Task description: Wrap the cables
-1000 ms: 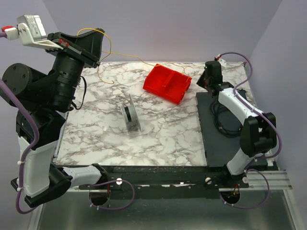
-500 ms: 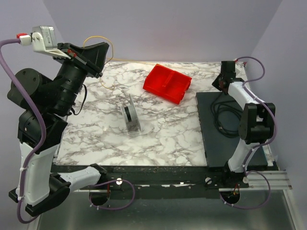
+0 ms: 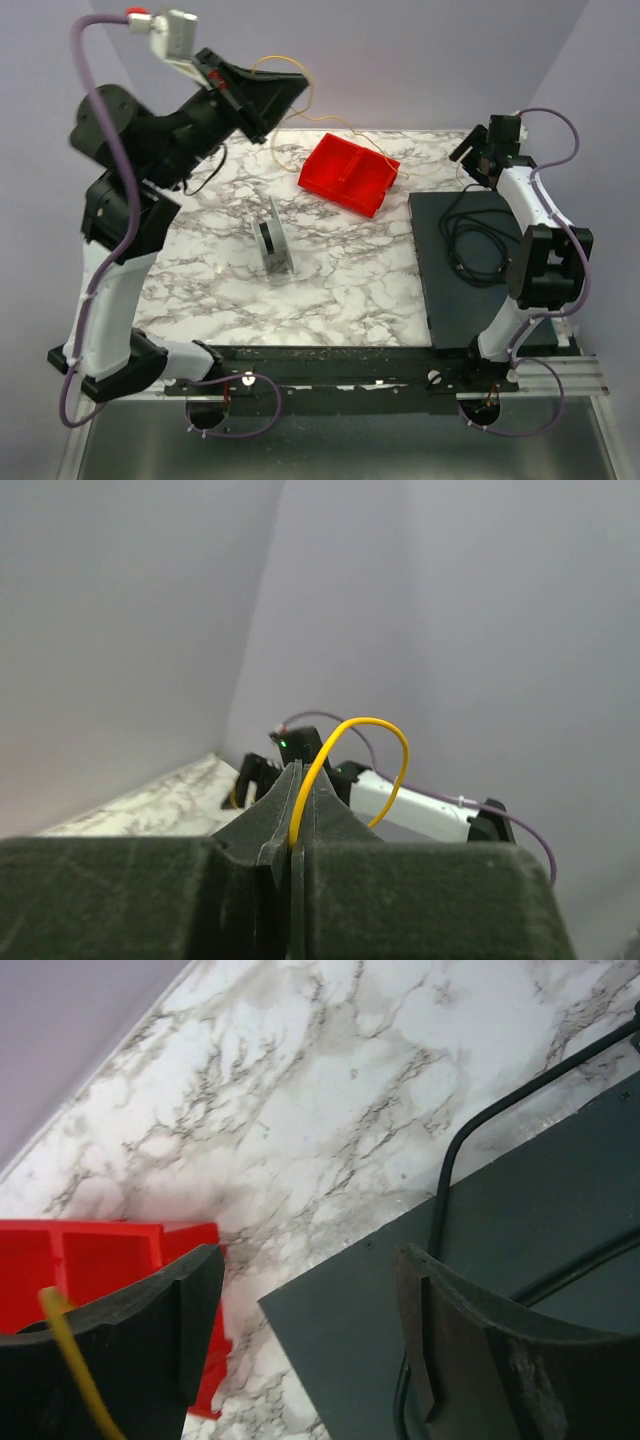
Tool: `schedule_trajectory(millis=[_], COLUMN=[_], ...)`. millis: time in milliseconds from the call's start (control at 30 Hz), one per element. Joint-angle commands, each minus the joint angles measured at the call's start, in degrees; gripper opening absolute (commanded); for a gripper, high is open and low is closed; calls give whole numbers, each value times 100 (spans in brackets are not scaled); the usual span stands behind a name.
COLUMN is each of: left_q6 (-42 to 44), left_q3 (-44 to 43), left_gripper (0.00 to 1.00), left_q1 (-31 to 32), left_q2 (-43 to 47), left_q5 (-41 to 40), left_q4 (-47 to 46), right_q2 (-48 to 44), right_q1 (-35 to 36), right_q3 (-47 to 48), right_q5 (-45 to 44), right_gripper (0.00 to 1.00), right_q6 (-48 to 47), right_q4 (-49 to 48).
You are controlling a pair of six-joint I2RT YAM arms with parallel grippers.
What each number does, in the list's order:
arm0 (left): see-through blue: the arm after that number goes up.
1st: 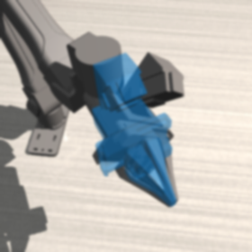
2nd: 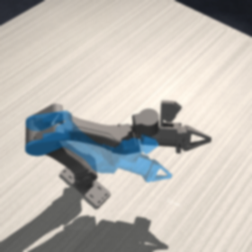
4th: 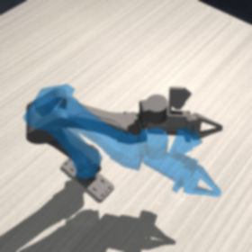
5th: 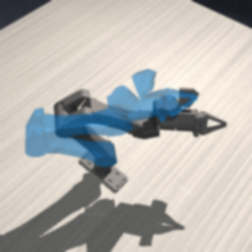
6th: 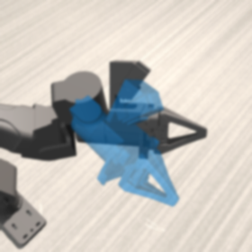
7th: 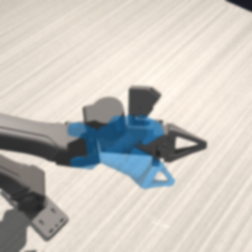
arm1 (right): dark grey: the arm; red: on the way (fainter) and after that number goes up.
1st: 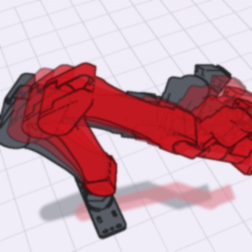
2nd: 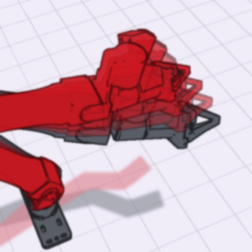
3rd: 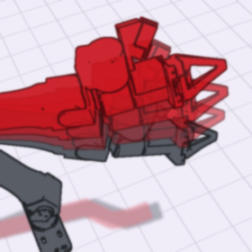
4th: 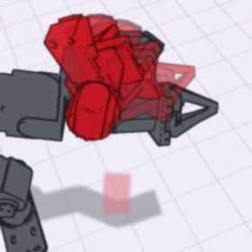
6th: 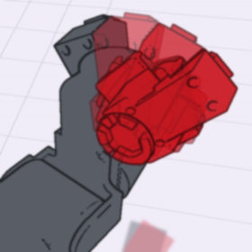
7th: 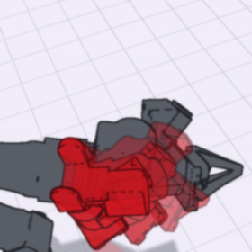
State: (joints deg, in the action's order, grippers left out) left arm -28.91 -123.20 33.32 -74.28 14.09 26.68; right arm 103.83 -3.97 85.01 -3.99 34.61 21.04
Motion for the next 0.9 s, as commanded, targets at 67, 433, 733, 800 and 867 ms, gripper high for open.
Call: schedule_trajectory(millis=[67,433,733,800,867], left_q6=[-237,25,362,199,90], left_q3=[-339,12,489,1003,1334], left_gripper=[0,0,0,0,0], left_q1=[450,711,618,626,655], left_q2=[-1276,-1113,-583,-649,-788], left_q5=[1222,1292,1614,1822,2067], left_q4=[78,294,893,487,159], right_q2=[-646,567,840,493,-49], right_q1=[28,-328,-448,-363,-294], right_q3=[-85,854,1170,877,308], right_q5=[148,-181,478,595,986], right_gripper=[79,84,84,84,84], right_q6=[-139,249,439,359,297], right_q4=[254,658,388,240,-157])
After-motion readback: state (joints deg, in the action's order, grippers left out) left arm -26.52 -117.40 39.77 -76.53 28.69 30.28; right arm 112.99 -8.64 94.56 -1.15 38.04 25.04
